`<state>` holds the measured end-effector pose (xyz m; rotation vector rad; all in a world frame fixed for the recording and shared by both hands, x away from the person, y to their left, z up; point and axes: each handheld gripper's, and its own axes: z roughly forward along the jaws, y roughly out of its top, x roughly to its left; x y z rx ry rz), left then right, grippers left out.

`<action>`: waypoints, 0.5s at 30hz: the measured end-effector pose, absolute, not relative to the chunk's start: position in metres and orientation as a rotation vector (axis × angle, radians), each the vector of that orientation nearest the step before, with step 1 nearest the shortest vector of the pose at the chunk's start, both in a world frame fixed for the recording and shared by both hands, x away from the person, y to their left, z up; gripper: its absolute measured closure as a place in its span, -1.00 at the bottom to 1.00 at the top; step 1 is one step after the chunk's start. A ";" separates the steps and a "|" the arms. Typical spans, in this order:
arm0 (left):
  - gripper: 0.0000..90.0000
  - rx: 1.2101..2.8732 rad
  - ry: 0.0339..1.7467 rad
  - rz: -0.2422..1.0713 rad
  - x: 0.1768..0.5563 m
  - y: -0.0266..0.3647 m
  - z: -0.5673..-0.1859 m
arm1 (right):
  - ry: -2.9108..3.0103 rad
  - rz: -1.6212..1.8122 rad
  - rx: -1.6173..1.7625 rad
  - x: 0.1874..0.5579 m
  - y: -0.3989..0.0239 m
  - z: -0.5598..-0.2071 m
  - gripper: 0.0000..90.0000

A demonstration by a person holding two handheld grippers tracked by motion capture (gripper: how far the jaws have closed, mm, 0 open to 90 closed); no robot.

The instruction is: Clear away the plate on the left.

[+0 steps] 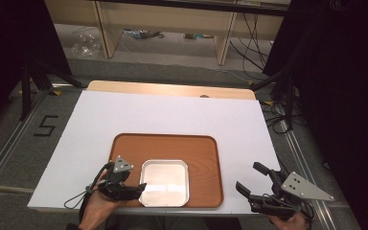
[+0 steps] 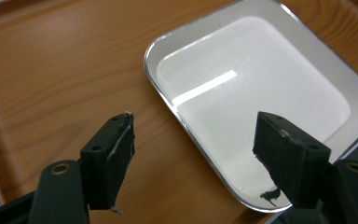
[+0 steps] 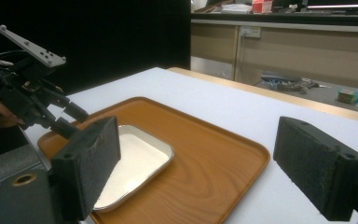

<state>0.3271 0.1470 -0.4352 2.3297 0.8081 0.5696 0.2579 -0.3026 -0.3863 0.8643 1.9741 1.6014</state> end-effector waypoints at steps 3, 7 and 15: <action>-0.40 2.289 0.799 0.591 0.326 0.150 -0.431 | 1.974 1.614 0.863 0.258 -0.302 -0.387 -0.66; -0.42 2.027 1.135 0.280 0.306 0.141 -0.433 | 1.976 1.606 0.859 0.258 -0.302 -0.386 -0.66; -0.48 2.199 0.731 0.642 0.324 0.159 -0.421 | 1.974 1.606 0.860 0.258 -0.302 -0.387 -0.66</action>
